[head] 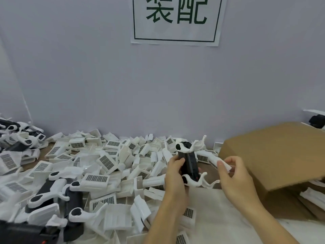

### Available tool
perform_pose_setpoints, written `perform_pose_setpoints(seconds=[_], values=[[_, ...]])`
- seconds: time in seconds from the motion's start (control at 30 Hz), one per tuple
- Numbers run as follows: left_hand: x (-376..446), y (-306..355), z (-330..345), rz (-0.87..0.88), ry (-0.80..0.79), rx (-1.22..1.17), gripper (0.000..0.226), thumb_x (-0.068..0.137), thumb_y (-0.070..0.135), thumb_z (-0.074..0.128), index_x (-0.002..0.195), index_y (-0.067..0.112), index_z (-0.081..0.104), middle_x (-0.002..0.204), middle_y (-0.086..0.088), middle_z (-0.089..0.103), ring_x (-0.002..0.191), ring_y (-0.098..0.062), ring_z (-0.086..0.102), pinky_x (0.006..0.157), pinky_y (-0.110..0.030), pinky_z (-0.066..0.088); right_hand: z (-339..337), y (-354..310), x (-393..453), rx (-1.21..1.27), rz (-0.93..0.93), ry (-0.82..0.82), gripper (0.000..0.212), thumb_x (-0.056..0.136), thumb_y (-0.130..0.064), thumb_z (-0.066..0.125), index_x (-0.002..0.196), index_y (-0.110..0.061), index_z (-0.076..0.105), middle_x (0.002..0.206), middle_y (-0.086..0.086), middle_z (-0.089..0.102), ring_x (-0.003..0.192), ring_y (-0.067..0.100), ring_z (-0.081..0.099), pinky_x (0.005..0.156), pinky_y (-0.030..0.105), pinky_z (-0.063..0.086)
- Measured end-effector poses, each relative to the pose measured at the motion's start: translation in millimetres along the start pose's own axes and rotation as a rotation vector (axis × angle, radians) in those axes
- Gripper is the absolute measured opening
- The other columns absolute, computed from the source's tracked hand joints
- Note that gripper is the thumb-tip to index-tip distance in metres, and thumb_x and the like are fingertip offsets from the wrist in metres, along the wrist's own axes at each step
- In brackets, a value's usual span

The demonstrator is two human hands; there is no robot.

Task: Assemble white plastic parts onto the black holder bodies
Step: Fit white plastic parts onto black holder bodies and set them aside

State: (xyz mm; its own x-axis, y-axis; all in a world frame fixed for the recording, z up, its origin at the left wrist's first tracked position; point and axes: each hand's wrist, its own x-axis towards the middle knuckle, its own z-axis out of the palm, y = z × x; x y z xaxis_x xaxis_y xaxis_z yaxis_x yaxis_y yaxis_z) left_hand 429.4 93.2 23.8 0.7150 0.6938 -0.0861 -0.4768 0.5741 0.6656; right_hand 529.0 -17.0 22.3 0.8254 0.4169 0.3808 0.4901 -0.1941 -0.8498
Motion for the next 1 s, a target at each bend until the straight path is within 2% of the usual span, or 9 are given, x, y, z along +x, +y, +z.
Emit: perform_pose_setpoints(seconds=[0.17,0.33,0.47,0.6,0.7,0.77,0.87,0.93,1.0], values=[[-2.5,-10.2,5.4,0.029,-0.005,0.096,0.028,0.094,0.012,0.066,0.116,-0.004,0.059,0.083,-0.014,0.071,0.064,-0.023,0.068,0.054,-0.030,0.056,-13.7,3.4,-18.7,0.219,0.106,0.077,0.047,0.080,-0.024,0.082,0.114,-0.033,0.052,0.099,-0.010,0.068,0.087,0.005,0.068,0.073,0.026,0.050],[-4.7,-16.3,5.9,0.071,-0.139,0.218,0.017,0.073,0.019,0.078,0.082,0.005,0.079,0.086,-0.017,0.076,0.074,-0.027,0.075,0.062,-0.030,0.059,-14.2,15.6,-21.4,0.323,0.105,0.046,0.049,0.082,-0.005,0.077,0.122,-0.025,0.057,0.105,-0.004,0.073,0.091,0.002,0.070,0.075,0.019,0.051],[-4.6,-21.0,5.9,0.077,-0.109,0.244,0.041,0.072,0.024,0.081,0.105,0.003,0.073,0.103,-0.020,0.075,0.086,-0.030,0.075,0.067,-0.031,0.059,-18.4,17.7,-14.6,0.389,0.067,0.045,0.050,0.081,0.006,0.075,0.120,-0.023,0.061,0.103,-0.012,0.072,0.092,-0.004,0.070,0.071,0.009,0.052],[-4.6,-23.9,6.6,0.092,-0.080,0.277,0.047,0.074,0.034,0.082,0.108,0.006,0.066,0.096,-0.015,0.075,0.083,-0.027,0.073,0.068,-0.036,0.059,-21.5,16.9,-9.5,0.399,0.025,0.036,0.047,0.082,0.009,0.072,0.110,-0.028,0.064,0.091,-0.023,0.075,0.091,-0.007,0.070,0.070,0.006,0.051],[-4.8,-22.5,7.7,0.087,-0.043,0.258,0.052,0.069,0.036,0.079,0.107,0.005,0.063,0.087,-0.016,0.074,0.077,-0.029,0.074,0.063,-0.037,0.060,-25.0,12.1,-9.8,0.328,-0.027,0.072,0.043,0.084,-0.003,0.076,0.116,-0.029,0.062,0.093,-0.023,0.072,0.094,-0.010,0.066,0.072,0.005,0.048],[-1.5,-24.1,5.9,0.094,0.019,0.309,0.048,0.071,0.032,0.083,0.107,0.008,0.063,0.090,-0.018,0.075,0.080,-0.032,0.074,0.066,-0.043,0.062,-28.5,6.0,-9.4,0.224,-0.082,0.128,0.045,0.089,-0.011,0.073,0.128,-0.028,0.058,0.105,-0.023,0.060,0.102,-0.002,0.061,0.080,0.009,0.047],[0.8,-27.5,3.8,0.139,0.056,0.438,0.032,0.085,0.030,0.079,0.108,0.013,0.065,0.101,-0.016,0.077,0.093,-0.034,0.074,0.086,-0.051,0.060,-33.2,-4.9,-5.8,0.094,-0.181,0.158,0.051,0.092,-0.017,0.069,0.140,-0.019,0.054,0.110,-0.017,0.053,0.106,0.007,0.056,0.090,0.023,0.047],[-1.7,-27.3,5.8,0.098,0.014,0.431,0.034,0.093,0.036,0.069,0.112,0.008,0.067,0.105,-0.014,0.077,0.098,-0.032,0.074,0.090,-0.046,0.059,-32.7,-9.9,-4.4,0.046,-0.199,0.098,0.055,0.089,-0.020,0.072,0.141,-0.018,0.054,0.112,-0.014,0.057,0.105,0.009,0.059,0.091,0.025,0.049],[-2.8,-26.2,7.4,0.023,-0.002,0.362,0.043,0.094,0.037,0.055,0.111,0.000,0.068,0.104,-0.016,0.075,0.092,-0.030,0.072,0.081,-0.038,0.058,-28.7,-11.7,-5.6,0.039,-0.154,0.024,0.062,0.085,-0.025,0.076,0.143,-0.021,0.052,0.119,-0.009,0.061,0.110,0.014,0.060,0.096,0.034,0.051]])
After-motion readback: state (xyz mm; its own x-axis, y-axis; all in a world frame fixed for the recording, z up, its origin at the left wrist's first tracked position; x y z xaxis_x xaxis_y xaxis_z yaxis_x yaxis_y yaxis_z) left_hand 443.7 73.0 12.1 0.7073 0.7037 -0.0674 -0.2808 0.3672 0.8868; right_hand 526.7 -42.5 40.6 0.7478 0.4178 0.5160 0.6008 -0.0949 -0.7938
